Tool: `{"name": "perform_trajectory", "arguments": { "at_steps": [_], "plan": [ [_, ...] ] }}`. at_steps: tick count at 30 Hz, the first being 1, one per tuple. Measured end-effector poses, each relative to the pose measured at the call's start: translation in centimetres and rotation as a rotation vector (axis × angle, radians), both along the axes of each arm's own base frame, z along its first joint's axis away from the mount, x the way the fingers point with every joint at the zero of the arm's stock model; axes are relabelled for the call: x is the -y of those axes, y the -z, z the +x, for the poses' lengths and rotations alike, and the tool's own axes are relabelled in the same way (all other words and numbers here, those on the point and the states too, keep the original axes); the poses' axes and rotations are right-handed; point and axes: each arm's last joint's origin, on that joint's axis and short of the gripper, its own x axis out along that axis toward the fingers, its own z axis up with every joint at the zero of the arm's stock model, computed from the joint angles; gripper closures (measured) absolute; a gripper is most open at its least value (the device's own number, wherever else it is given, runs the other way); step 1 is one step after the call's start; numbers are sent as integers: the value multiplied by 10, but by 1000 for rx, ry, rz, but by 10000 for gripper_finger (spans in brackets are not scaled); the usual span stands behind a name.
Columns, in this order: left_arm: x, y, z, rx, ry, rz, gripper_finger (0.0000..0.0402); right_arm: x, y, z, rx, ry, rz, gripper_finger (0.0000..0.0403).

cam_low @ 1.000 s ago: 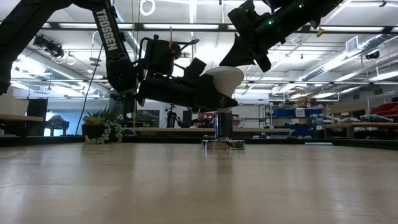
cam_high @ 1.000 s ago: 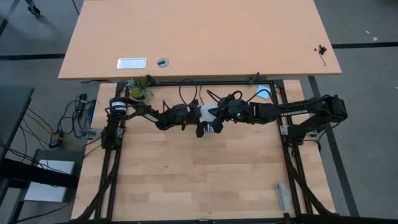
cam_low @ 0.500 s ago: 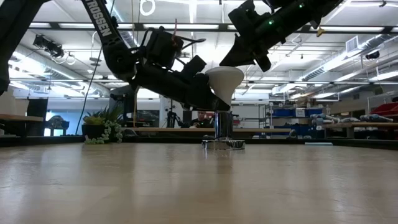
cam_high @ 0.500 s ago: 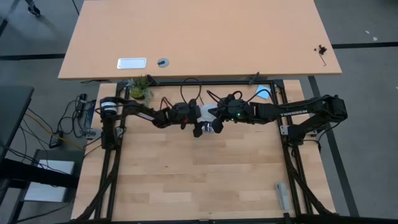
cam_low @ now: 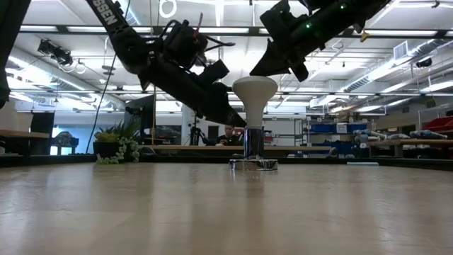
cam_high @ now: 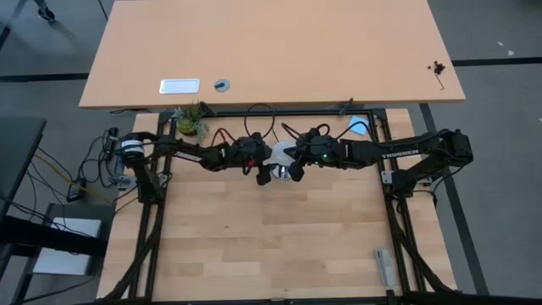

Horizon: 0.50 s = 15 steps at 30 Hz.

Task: Screw lightbulb
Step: Insert the white lightbulb into the desk lamp

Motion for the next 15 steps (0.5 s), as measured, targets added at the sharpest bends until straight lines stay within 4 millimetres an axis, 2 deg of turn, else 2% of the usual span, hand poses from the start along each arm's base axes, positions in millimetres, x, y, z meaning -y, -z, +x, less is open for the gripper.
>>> {"name": "perform_trajectory", "arguments": {
  "at_steps": [6, 10, 15],
  "plan": [
    [1, -1, -6, -67, -20, 6, 181, 0, 0, 0, 0, 0, 0, 394],
    [1, -10, -9, -57, -21, 20, 194, 0, 0, 0, -2, 0, 0, 394],
    [2, -12, -10, -62, -19, 16, 208, 0, 1, -1, -17, 1, 4, 394]
  ]
}}
